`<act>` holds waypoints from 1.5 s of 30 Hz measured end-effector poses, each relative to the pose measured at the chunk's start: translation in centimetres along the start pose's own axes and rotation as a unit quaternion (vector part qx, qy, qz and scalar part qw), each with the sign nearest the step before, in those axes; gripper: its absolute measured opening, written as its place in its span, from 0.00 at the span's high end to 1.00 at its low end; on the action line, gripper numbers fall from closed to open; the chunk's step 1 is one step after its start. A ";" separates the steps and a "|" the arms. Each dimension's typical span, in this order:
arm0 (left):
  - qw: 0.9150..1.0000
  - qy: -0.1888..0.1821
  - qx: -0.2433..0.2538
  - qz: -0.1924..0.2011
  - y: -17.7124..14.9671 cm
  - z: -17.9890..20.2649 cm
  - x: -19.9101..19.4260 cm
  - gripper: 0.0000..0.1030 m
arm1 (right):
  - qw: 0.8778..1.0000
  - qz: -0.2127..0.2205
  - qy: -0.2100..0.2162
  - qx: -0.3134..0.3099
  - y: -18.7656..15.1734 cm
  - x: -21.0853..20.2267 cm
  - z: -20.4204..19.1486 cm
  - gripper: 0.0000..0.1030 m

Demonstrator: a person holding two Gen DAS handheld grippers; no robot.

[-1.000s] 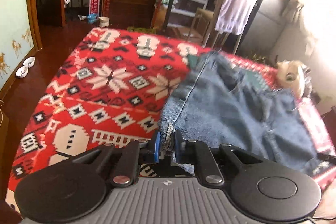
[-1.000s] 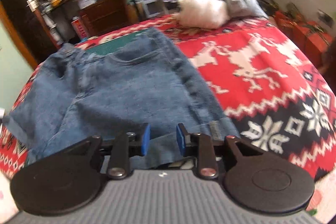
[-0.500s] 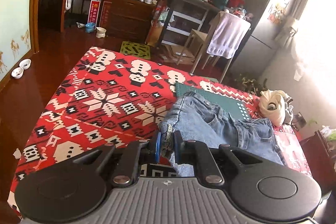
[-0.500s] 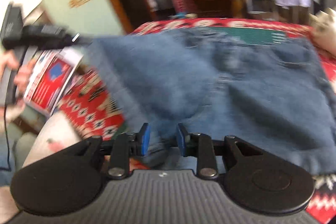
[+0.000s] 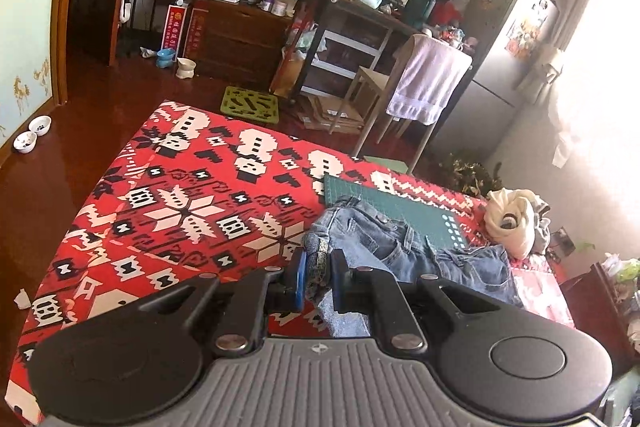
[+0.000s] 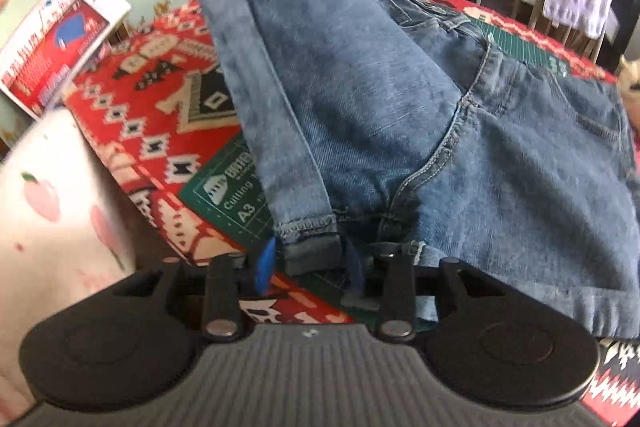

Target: Fold clothes

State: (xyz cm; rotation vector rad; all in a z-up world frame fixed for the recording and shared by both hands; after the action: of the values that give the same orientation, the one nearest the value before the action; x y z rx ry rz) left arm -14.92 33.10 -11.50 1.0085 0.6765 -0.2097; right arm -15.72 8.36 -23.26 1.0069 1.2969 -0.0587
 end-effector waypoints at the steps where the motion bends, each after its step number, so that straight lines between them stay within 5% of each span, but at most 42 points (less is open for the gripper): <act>1: 1.000 -0.001 -0.001 0.000 0.1 0.0 0.0 0.89 | 1.000 0.006 -0.003 0.002 0.0 0.0 0.3 0.63; 6: 1.000 -0.009 0.011 -0.003 0.0 0.2 -0.5 0.88 | 0.999 0.033 -0.004 0.030 0.1 -0.7 2.3 0.84; 15: 0.999 0.006 0.041 -0.034 -2.5 -0.2 -1.6 0.88 | 0.980 0.076 0.105 0.152 1.4 -6.5 10.5 0.87; 23: 0.988 0.094 0.071 -0.103 -7.3 -3.8 2.6 0.88 | 0.989 0.011 0.133 0.059 0.7 -5.9 8.5 0.87; 29: 0.983 0.123 0.072 -0.116 -8.7 -5.1 4.9 0.84 | 0.990 -0.029 0.129 0.053 0.2 -2.0 6.7 0.80; 34: 0.979 0.147 0.091 -0.107 -8.6 -5.0 4.4 0.76 | 0.990 -0.022 0.129 0.055 0.4 -3.2 7.0 0.73; 45: 0.991 0.096 0.065 -0.072 -7.6 -2.9 0.4 0.61 | 0.984 0.043 0.124 0.119 1.2 -8.4 10.7 0.62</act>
State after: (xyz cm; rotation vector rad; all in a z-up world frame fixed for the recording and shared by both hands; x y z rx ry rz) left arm -19.35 31.53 -18.15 1.1138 0.9225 -0.2889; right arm -9.66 -1.88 -16.48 1.3061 1.4960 -0.0224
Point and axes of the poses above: each gripper's, at about its wrist camera, not at the fingertips, and x roughly the way its jaws point, z to its right, y to its top, the point moved 5 cm from there along x, roughly the way its jaws point, and after that the axes turned 1 degree about y, right-handed, at the moved point
